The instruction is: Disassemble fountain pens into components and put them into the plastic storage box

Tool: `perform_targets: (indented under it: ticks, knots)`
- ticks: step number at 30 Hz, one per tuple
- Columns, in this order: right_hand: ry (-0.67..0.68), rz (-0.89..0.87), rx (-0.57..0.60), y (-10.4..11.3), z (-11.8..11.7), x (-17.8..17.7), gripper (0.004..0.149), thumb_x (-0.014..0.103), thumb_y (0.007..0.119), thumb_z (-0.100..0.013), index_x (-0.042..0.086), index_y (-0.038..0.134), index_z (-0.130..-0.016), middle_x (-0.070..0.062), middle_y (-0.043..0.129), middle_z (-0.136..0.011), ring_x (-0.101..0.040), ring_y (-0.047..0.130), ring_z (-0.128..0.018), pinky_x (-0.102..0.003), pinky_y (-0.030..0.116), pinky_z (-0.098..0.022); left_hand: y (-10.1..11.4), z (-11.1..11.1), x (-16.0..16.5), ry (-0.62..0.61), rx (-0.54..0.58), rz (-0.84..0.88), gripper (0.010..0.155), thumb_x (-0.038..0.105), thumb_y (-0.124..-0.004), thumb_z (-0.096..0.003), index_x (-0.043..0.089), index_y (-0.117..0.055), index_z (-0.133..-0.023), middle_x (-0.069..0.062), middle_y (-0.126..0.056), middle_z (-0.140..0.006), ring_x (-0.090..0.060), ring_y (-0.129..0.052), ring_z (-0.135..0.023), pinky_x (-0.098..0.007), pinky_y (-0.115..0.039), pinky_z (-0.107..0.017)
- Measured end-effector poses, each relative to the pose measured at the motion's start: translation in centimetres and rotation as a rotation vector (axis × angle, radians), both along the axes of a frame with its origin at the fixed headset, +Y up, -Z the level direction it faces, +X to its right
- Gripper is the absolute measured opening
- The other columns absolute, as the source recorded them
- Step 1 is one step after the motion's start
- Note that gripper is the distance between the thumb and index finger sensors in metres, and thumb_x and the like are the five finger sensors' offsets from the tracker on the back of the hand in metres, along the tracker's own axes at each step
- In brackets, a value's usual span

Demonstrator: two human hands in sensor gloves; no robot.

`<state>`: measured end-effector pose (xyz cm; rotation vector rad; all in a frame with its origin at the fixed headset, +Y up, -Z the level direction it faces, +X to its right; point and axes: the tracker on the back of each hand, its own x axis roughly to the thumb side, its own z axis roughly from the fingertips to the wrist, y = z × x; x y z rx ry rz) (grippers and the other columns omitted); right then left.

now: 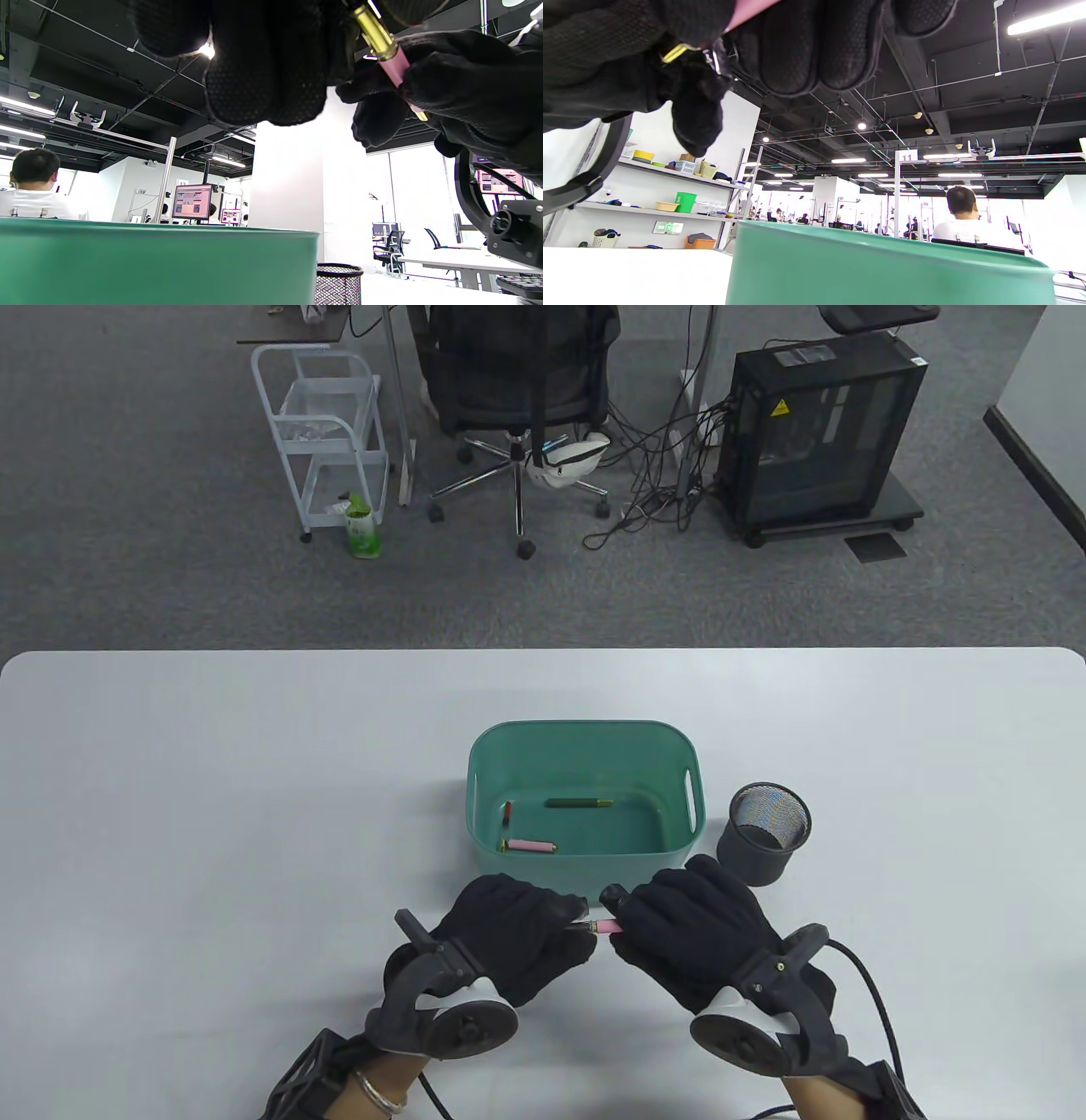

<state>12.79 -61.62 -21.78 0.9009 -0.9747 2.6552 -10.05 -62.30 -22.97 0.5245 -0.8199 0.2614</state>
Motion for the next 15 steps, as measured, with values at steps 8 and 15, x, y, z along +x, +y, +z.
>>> perform_targets:
  ticks: [8,15]
  knots:
    - [-0.012,-0.005,0.004,0.06,-0.08,0.27,0.046,0.052,0.072,-0.053,0.034,0.086,-0.092,0.011,0.092,-0.080,-0.015,0.089,-0.080,-0.048,0.064,-0.074,0.03,0.13,0.01,0.020,0.011,-0.014,0.062,0.058,-0.066,-0.0631,0.014,-0.071,-0.106,-0.008,-0.094,-0.094,-0.024,-0.096,-0.077,-0.049,-0.071,-0.070]
    - [-0.012,-0.005,0.003,0.05,-0.12,0.33,0.046,0.052,0.072,-0.053,0.034,0.086,-0.092,0.011,0.092,-0.080,-0.015,0.089,-0.080,-0.048,0.064,-0.074,-0.01,0.20,0.20,0.026,0.014,-0.032,0.048,0.050,-0.070,-0.0650,0.015,-0.071,-0.099,-0.005,-0.091,-0.094,-0.021,-0.095,-0.077,-0.047,-0.071,-0.071]
